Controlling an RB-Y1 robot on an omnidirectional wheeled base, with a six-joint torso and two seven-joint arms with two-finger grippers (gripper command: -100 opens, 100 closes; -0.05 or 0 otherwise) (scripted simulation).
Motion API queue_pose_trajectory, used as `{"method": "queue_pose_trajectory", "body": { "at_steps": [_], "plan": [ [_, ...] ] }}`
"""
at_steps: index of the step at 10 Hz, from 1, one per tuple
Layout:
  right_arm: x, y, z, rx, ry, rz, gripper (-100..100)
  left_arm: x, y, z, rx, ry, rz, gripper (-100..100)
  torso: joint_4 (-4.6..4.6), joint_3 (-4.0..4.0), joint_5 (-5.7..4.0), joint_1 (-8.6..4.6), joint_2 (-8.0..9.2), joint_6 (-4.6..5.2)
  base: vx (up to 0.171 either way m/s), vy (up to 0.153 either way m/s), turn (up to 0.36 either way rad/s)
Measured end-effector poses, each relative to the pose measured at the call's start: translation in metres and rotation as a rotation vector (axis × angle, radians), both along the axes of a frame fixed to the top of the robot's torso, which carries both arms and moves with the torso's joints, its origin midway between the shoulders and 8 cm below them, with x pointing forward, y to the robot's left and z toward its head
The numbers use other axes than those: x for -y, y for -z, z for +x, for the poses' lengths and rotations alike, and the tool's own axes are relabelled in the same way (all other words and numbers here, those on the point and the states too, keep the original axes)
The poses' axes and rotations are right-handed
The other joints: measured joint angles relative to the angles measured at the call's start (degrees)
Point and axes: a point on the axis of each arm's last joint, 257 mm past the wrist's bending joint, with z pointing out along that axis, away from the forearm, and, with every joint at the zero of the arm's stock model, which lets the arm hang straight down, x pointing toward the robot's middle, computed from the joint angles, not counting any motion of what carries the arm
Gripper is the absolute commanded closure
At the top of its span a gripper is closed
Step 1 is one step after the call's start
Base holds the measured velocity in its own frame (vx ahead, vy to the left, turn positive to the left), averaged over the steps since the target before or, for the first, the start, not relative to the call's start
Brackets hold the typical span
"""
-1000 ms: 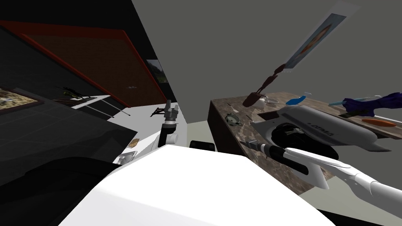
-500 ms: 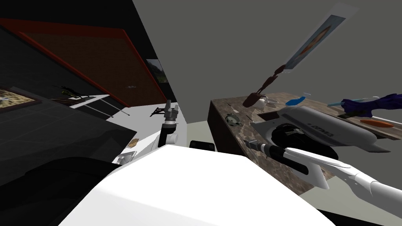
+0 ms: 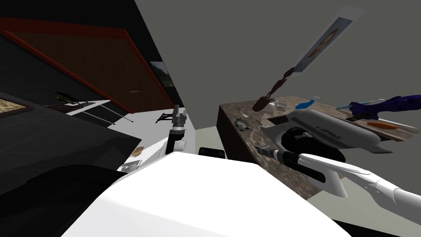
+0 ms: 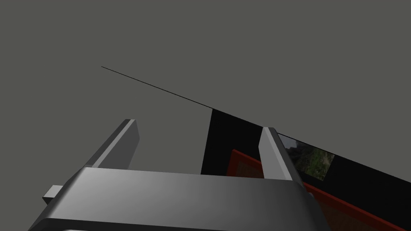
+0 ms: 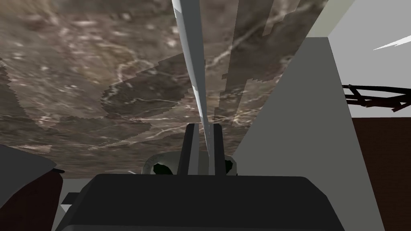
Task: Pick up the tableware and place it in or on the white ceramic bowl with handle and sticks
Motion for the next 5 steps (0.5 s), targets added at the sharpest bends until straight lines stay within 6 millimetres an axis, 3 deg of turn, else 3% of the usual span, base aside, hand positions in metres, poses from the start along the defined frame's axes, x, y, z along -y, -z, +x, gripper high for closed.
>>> {"method": "queue_pose_trajectory", "body": {
  "at_steps": [1,5],
  "plan": [
    [0.000,0.000,0.000,0.000,0.000,0.000,100,0.000,0.000,0.000,0.000,0.000,0.000,0,-0.01,-0.03,0.01,0.02,-0.05,0.00,0.024,0.011,-0.116],
    [-0.013,-0.022,0.022,0.055,-0.041,0.024,100,0.000,0.000,0.000,0.000,0.000,0.000,0,-0.01,-0.12,0.08,0.15,-0.25,0.01,0.039,0.013,-0.074]
  ]
}}
